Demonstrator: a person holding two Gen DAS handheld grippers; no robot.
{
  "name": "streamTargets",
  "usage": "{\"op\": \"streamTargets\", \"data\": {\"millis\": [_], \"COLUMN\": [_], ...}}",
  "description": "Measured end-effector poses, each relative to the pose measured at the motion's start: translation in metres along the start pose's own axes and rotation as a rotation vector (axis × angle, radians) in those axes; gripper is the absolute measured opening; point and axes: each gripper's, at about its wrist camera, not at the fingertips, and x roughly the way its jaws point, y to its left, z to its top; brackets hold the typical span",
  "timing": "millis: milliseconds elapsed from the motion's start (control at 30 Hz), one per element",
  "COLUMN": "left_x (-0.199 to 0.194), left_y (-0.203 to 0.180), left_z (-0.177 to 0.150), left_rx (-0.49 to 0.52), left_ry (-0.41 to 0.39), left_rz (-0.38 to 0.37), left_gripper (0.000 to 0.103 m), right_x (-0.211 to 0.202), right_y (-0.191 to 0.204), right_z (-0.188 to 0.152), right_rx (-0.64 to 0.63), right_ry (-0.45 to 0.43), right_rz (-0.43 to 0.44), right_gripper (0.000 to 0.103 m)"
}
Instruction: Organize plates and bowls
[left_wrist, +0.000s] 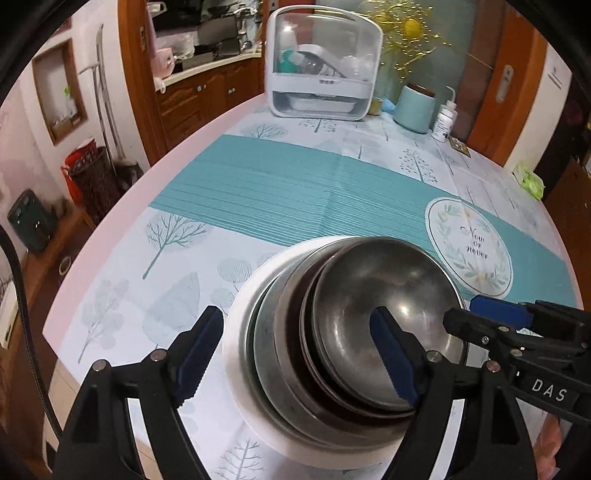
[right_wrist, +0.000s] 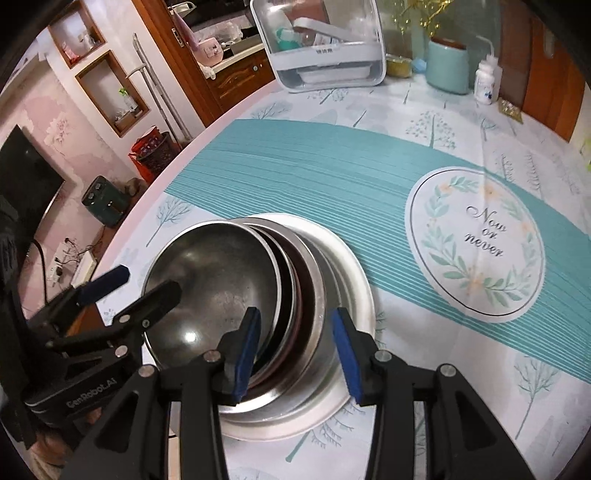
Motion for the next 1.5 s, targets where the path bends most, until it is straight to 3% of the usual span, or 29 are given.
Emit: {"op": "streamTargets", "data": {"millis": [233, 500, 633, 1067, 1500], "left_x": [-0.015, -0.044, -0.063, -0.102, -0.111], "left_y": [-0.005, -0.013, -0.017, -0.016, -0.016], "left_z": [-0.007, -0.012, -0.012, -0.008, -0.006], "left_rx": [0.029, 0.1, 0.134, 0.184, 0.208], "left_ry": [-0.017, -0.051, -0.073, -0.14, -0.158], "left_rz": [-0.03, -0.085, -0.109, -0.107, -0.11], "left_gripper": [0.086, 0.091, 0.091, 0.092, 0.092], "right_x": [-0.028, -0.072, -0.095, -0.135, -0.144], "right_y": [0.011, 0.019, 0.027, 0.046, 0.055], "right_z": [-0.013, -0.033, -0.04, -0.051, -0.055], "right_rx": [-0.02, 0.028, 0.038, 0.09, 0.115], "right_ry": [-0.096, -0.223, -0.277, -0.359, -0.38], "right_rz": [-0.079, -0.164, -0.193, -0.263, -0.303], "right_gripper": [0.042, 0.065, 0.066, 0.079, 0.079]}}
